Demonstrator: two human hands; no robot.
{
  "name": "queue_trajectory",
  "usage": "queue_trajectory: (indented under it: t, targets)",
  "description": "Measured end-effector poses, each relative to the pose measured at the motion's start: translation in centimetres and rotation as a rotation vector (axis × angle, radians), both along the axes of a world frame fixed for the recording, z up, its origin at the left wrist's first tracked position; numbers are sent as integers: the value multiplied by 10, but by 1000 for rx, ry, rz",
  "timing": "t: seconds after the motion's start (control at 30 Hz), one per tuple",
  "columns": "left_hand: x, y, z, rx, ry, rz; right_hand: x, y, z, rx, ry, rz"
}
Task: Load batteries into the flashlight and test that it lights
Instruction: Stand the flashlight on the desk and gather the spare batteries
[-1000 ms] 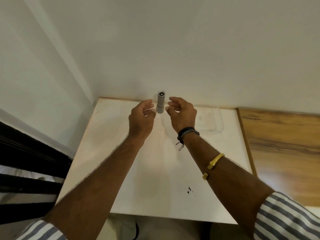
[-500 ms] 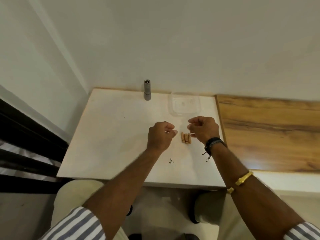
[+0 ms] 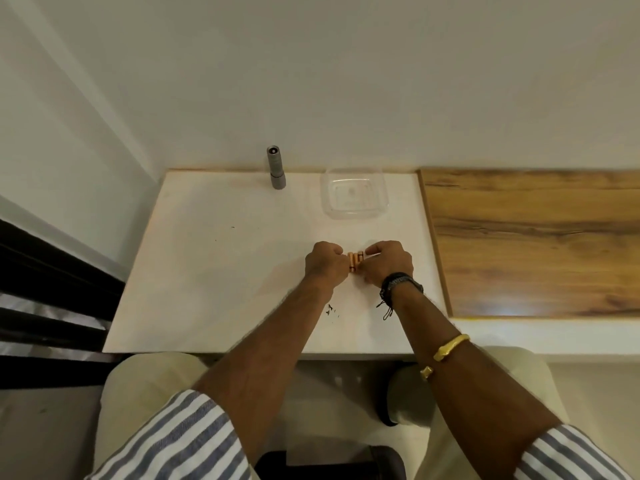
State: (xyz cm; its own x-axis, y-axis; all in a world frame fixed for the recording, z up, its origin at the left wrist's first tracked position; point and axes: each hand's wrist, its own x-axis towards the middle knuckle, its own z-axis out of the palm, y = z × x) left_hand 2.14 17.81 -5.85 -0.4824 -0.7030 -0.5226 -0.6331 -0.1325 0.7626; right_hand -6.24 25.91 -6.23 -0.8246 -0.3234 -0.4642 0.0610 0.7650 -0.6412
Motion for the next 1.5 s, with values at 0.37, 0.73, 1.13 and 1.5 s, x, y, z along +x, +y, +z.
queue_trajectory:
  t: [0.37,0.73,1.13,1.5]
  targets:
    - [2,2,-8,-65,-35,-49,7,-2,-5,6,-24,-9]
    - [9,-5,-5,148,210,97,3,-3,-3,-262,-206,-117]
    - [-32,-57,44,-242,249,-87,-34,-38,38,-732,-476,-222]
    - [-60,-95,25,-243,207,223,-99,-105,25,-452,-334,-394]
